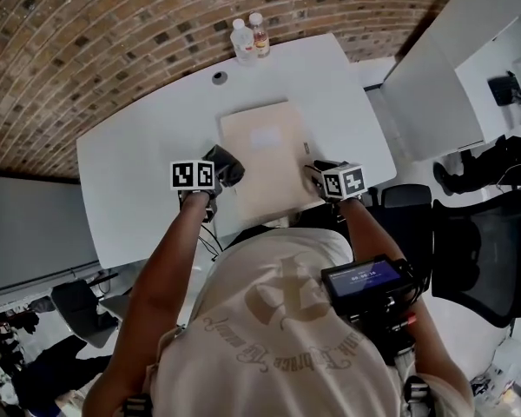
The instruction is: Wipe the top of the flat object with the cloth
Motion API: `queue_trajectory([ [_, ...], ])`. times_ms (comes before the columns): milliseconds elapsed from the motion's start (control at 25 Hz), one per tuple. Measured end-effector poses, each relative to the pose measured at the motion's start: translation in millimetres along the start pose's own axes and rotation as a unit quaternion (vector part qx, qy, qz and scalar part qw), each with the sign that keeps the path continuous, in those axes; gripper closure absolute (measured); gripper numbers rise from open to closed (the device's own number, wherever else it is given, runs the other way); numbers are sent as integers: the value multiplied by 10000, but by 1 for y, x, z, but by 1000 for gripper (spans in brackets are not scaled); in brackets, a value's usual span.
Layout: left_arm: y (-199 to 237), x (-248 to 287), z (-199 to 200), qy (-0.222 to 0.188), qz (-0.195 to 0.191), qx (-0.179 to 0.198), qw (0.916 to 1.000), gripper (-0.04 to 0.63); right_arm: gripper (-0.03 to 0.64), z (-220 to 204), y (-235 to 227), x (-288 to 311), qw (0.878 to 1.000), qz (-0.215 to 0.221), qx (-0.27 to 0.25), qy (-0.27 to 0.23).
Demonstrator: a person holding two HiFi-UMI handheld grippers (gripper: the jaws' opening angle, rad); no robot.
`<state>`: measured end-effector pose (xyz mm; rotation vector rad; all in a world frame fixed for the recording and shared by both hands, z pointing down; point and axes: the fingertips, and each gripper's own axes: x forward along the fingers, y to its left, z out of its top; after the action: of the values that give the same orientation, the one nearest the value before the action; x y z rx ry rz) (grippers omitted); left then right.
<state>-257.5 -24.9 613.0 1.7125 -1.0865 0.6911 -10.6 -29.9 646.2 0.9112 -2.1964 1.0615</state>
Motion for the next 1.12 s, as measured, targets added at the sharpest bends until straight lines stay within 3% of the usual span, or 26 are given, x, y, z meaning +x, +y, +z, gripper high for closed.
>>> queue_trajectory([
  [120, -3, -8, 0, -143, -39, 10, 9999, 489, 451, 1, 0, 0, 10000, -35, 42, -46],
  [360, -46, -9, 10, -310, -643, -71, 9974, 489, 451, 3, 2, -2, 9995, 176, 193, -151],
  [640, -129, 29, 1, 115, -1164, 326, 9926, 489, 451, 44, -19, -13, 9932, 672, 763, -563],
  [960, -205, 79, 2, 546, -1583, 804, 9826, 489, 450, 78, -42, 2, 9921, 1097, 587, -126],
  [1120, -218, 99, 6, 647, -1594, 731, 9824, 489, 449, 91, -41, 19, 9902, 1328, 413, 100],
])
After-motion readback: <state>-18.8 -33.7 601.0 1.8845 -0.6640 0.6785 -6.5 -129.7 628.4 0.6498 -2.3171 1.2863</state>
